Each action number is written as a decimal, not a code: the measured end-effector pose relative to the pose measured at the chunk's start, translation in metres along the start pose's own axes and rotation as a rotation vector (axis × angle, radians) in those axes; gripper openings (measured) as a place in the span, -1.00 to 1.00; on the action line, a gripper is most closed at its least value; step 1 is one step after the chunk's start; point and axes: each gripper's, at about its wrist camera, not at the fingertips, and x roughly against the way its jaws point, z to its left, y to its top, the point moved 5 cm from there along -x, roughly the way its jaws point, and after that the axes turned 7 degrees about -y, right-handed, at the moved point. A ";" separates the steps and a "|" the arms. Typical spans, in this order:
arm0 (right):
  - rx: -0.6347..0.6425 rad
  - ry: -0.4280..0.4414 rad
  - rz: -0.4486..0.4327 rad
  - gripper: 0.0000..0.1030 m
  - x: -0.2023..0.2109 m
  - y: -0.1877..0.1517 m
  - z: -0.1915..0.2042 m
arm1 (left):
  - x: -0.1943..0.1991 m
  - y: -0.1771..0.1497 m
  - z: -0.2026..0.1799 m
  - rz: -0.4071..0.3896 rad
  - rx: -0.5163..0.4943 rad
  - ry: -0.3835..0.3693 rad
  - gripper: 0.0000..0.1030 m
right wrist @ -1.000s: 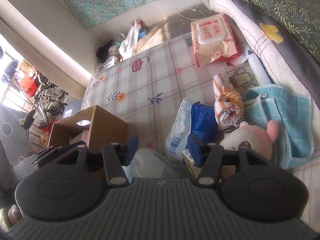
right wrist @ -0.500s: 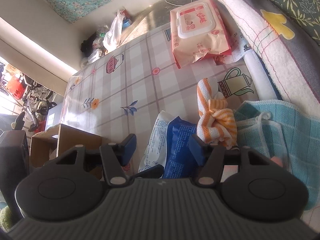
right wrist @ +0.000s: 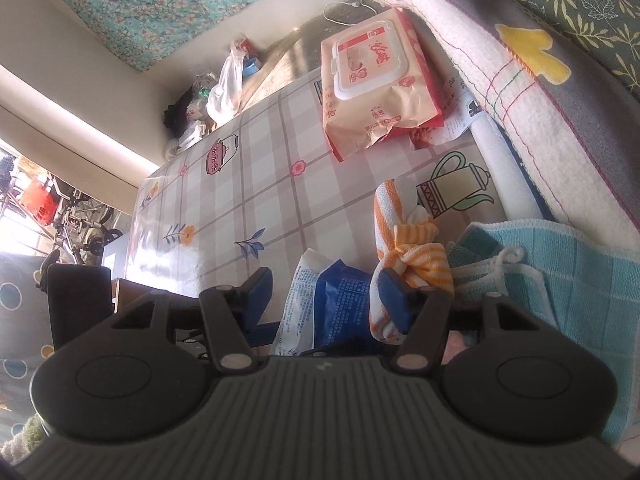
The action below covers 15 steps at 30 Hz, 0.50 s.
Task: Organize soft objects
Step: 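Grasp the blue-and-white ZONSEN pack with the left gripper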
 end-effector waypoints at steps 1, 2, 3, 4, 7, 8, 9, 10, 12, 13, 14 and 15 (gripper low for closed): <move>-0.002 0.000 -0.002 0.14 0.000 0.000 -0.001 | -0.001 0.001 -0.001 0.002 0.001 0.002 0.70; -0.005 0.000 -0.003 0.14 0.000 0.000 -0.002 | -0.002 0.001 -0.002 0.003 0.002 0.007 0.71; -0.007 0.000 -0.004 0.14 0.000 0.000 -0.002 | -0.004 0.001 -0.003 0.003 0.000 0.016 0.72; -0.009 -0.001 -0.005 0.14 0.000 0.000 -0.003 | -0.005 0.002 -0.004 0.004 -0.005 0.023 0.72; -0.014 -0.002 -0.009 0.14 0.002 -0.001 -0.006 | -0.008 0.003 -0.003 -0.004 -0.006 0.036 0.62; -0.015 -0.003 -0.012 0.14 0.003 -0.001 -0.007 | -0.007 0.003 -0.003 -0.012 -0.003 0.032 0.55; -0.015 -0.003 -0.016 0.14 0.005 -0.002 -0.007 | -0.004 0.004 -0.002 -0.022 0.000 0.028 0.51; -0.015 -0.002 -0.020 0.14 0.007 -0.002 -0.007 | -0.002 0.004 0.000 -0.032 0.005 0.021 0.43; -0.017 0.006 -0.033 0.14 0.011 -0.002 -0.006 | 0.003 0.005 0.004 -0.049 0.027 0.005 0.35; -0.016 0.011 -0.040 0.14 0.014 -0.002 -0.005 | 0.007 0.005 0.007 -0.062 0.043 -0.004 0.31; -0.016 0.017 -0.050 0.14 0.017 -0.002 -0.005 | 0.010 0.005 0.009 -0.073 0.052 -0.010 0.30; -0.018 0.028 -0.060 0.14 0.020 -0.002 -0.004 | 0.015 0.006 0.012 -0.092 0.062 -0.016 0.30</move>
